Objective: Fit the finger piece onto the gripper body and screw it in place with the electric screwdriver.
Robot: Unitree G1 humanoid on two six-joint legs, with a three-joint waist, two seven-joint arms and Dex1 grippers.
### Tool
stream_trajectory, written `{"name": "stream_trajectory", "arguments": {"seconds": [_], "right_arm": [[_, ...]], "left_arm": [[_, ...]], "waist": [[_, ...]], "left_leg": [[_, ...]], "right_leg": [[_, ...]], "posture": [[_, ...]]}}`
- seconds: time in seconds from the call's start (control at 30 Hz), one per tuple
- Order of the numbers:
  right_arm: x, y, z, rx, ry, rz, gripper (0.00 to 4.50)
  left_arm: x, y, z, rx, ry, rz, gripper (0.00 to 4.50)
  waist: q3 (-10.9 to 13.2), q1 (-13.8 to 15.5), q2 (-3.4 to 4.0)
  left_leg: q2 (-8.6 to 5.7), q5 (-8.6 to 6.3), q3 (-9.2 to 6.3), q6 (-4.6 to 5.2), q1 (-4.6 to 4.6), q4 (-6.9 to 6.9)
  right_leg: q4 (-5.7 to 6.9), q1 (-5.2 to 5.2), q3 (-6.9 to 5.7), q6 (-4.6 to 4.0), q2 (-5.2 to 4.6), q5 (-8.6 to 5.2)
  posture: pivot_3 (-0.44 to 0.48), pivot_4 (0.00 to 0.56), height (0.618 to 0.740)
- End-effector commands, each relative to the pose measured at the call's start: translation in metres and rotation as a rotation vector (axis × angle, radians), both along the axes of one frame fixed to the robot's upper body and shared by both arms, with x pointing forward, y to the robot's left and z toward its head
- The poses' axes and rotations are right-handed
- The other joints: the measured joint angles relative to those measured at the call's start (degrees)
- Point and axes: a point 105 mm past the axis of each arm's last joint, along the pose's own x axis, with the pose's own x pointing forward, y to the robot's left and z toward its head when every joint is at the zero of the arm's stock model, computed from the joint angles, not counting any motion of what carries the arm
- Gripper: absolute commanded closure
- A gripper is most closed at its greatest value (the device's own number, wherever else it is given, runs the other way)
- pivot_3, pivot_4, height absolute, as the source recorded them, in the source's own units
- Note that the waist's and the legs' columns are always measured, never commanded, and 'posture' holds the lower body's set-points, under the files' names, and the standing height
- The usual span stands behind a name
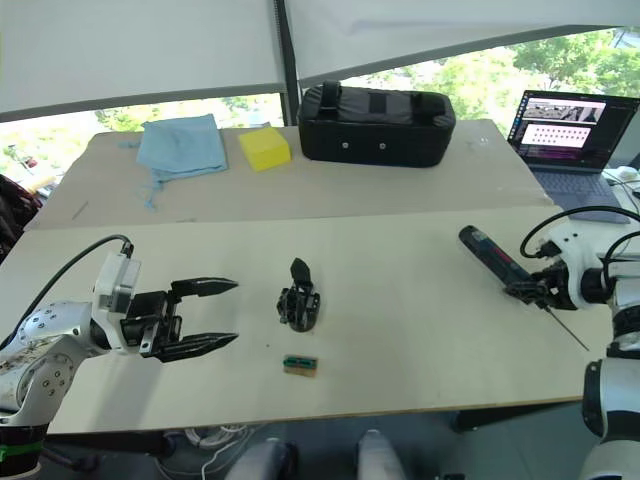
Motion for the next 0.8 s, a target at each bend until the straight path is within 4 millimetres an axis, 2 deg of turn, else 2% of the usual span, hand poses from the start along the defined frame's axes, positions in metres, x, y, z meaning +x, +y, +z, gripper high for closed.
{"name": "stream_trajectory", "arguments": {"seconds": [0.03,0.17,0.27,0.37,0.53,0.77,0.8], "right_arm": [[-0.016,0.032,0.041,0.013,-0.083,0.182,2.58],[-0.044,0.081,0.033,-0.020,-0.075,0.317,2.58],[-0.056,0.106,0.023,0.004,-0.077,0.342,2.58],[-0.063,0.127,0.003,0.009,-0.072,0.366,2.58],[-0.068,0.138,-0.021,-0.001,-0.047,0.381,2.58],[-0.073,0.133,-0.042,0.011,0.080,0.356,2.58],[-0.075,0.134,-0.042,0.010,0.098,0.377,2.08]], "left_arm": [[-0.003,0.005,-0.002,0.002,-0.047,0.000,0.00],[0.000,0.010,-0.013,0.017,-0.043,0.021,0.00],[0.002,0.011,-0.016,0.025,-0.055,0.029,0.00],[0.002,0.010,-0.017,0.025,-0.057,0.029,0.00],[0.002,0.007,-0.018,0.028,-0.063,0.031,0.00],[-0.001,0.005,-0.018,0.037,-0.069,0.032,0.00],[-0.002,0.005,-0.018,0.038,-0.069,0.032,0.00]], "waist": [[0.00,0.16,0.01],[-0.01,0.63,0.02],[0.00,0.62,0.01],[-0.01,1.32,-0.04],[-0.01,2.08,-0.08],[-0.01,1.94,-0.08],[-0.01,1.92,-0.08]], "left_leg": [[0.02,0.00,-0.02,0.00,-0.02,0.00],[0.06,0.00,-0.10,0.00,0.01,0.02],[0.12,0.00,-0.11,0.00,-0.01,0.20],[0.11,0.00,-0.07,0.00,-0.07,0.39],[0.09,-0.02,-0.07,0.01,-0.28,0.67],[0.10,-0.03,-0.08,0.04,-0.36,0.81],[0.09,-0.03,-0.07,0.04,-0.36,0.81]], "right_leg": [[0.03,-0.01,-0.01,0.00,0.00,0.00],[0.13,0.00,-0.04,-0.01,0.01,0.00],[0.14,0.00,-0.01,0.00,0.06,0.01],[0.13,0.01,-0.01,0.06,0.06,0.05],[0.11,0.00,-0.05,0.14,0.06,0.12],[0.08,-0.02,-0.08,0.17,0.04,0.18],[0.09,-0.01,-0.07,0.17,0.04,0.19]], "posture": [[0.000,0.150,0.740],[0.000,0.150,0.740],[0.000,0.150,0.740],[0.000,0.150,0.740],[0.000,0.150,0.740],[0.000,0.150,0.740],[0.000,0.150,0.740]]}}
